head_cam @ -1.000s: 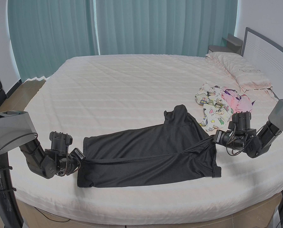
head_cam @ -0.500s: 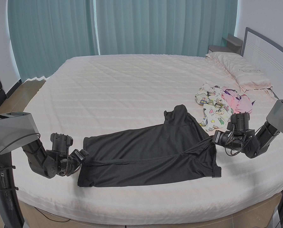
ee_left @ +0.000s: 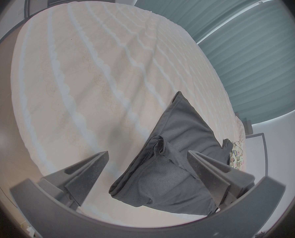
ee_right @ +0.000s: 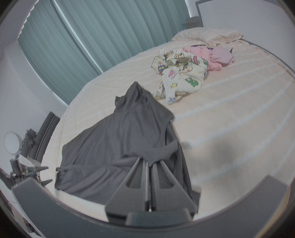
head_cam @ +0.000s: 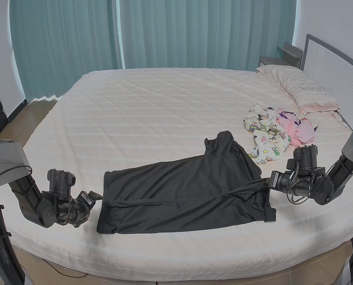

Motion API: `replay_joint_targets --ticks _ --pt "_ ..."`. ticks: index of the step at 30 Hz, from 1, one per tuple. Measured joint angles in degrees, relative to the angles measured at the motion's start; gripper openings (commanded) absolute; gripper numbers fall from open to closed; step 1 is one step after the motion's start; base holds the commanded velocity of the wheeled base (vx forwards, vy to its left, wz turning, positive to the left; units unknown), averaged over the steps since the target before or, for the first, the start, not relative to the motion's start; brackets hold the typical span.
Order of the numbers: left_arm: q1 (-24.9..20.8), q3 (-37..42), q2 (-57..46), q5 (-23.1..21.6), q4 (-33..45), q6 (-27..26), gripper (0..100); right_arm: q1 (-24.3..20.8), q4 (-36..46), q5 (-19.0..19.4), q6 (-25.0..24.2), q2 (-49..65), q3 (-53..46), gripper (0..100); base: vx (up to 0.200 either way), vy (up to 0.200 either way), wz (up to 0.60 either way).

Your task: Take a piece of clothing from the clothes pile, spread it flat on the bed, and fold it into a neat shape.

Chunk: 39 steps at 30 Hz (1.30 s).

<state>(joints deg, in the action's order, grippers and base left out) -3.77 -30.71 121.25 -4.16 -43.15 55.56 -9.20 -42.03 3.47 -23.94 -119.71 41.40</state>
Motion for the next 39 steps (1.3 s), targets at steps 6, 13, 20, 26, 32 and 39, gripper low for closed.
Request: replay_joint_targets --ticks 6,13,20,26,32,39 --pt "0.09 1.13 -0.83 -0.49 0.02 0.43 100 -0.82 1.3 1.54 0.33 4.58 -7.47 0 0.0 0.0 0.0" --pt "-0.33 2.35 -0.99 -2.02 0.07 0.49 100 -1.1 5.19 1.85 0.18 6.75 -11.3 100 0.0 0.0 0.0" --pt "-2.07 3.71 -1.43 -2.18 0.1 0.49 100 -0.5 4.86 1.72 -2.61 6.53 -11.82 100 0.0 0.0 0.0" --pt "-2.71 5.11 -2.39 -1.89 -0.28 4.62 100 0.28 4.49 1.96 -6.0 6.23 -12.39 100 0.0 0.0 0.0" --pt "-3.04 6.81 -3.67 -2.08 -0.99 5.99 100 0.41 4.35 1.99 -6.4 5.85 -13.13 100 0.033 0.0 0.0" --pt "-4.35 7.97 -4.49 -2.18 -1.02 6.12 100 0.34 3.69 1.77 -6.33 5.85 -13.4 100 0.2 0.0 0.0"
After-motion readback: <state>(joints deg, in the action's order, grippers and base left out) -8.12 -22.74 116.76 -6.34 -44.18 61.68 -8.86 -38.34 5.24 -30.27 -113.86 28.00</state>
